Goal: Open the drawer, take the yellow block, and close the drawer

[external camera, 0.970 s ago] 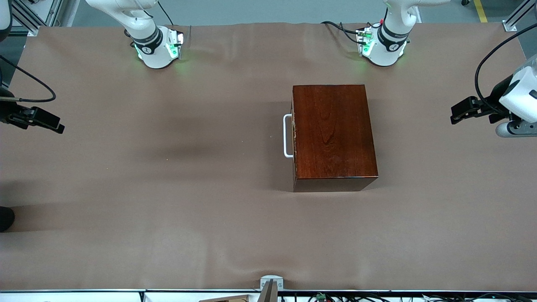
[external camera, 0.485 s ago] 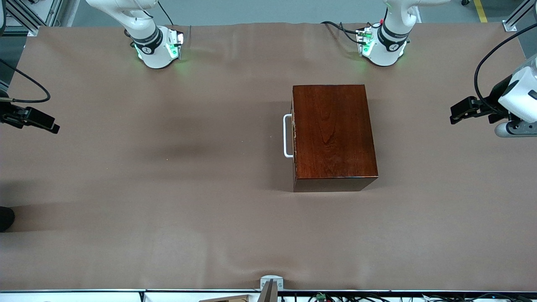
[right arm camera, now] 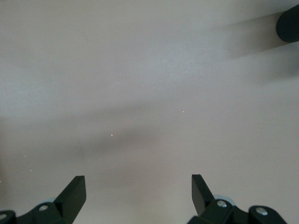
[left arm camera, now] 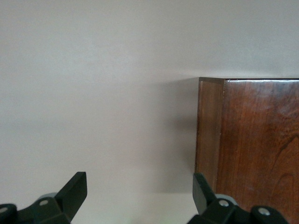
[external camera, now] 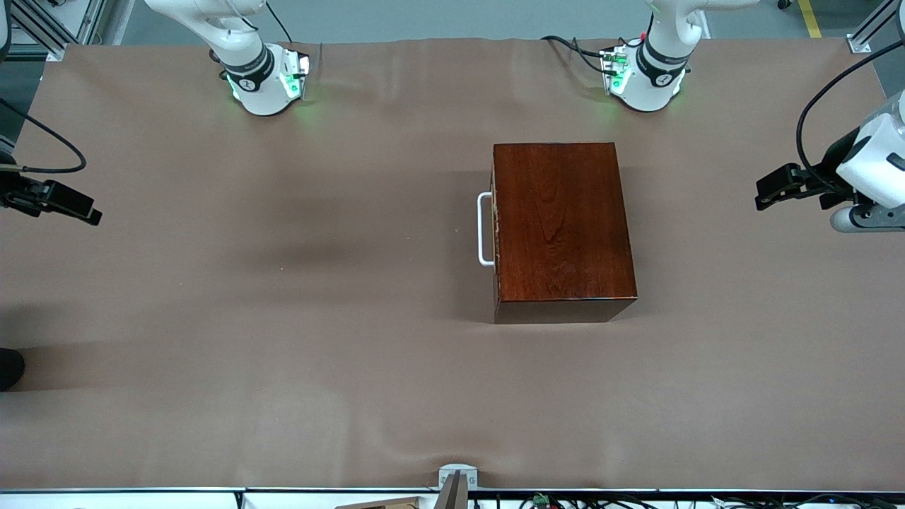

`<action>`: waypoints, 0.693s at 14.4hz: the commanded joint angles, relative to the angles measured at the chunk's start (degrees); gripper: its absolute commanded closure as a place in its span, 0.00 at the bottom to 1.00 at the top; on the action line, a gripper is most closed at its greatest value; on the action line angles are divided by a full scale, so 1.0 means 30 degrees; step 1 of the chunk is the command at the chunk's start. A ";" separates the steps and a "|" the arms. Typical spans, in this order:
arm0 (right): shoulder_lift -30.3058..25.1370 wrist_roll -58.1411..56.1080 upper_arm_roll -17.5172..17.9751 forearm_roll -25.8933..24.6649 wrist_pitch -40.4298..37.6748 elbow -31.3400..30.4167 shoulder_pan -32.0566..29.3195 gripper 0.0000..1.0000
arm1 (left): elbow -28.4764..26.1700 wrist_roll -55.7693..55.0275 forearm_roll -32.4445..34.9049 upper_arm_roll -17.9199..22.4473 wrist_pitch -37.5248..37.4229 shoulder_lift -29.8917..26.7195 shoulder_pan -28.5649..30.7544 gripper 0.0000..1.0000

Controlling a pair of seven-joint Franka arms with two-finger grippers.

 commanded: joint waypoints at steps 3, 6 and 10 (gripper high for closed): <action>0.0106 -0.0022 0.0241 0.0145 -0.0077 0.0353 -0.0278 0.00 | 0.0037 -0.1183 -0.0176 -0.1513 0.0332 0.0038 -0.0169 0.00; 0.0107 -0.0024 0.0211 0.0233 -0.0018 0.0353 -0.0660 0.00 | 0.0154 -0.4128 -0.0146 -0.3945 0.0509 0.0446 -0.0199 0.00; 0.0106 -0.0053 0.0328 0.0818 -0.0106 0.0441 -0.1218 0.00 | 0.1707 -0.7242 -0.0263 -0.6556 0.0363 0.1562 -0.2007 0.00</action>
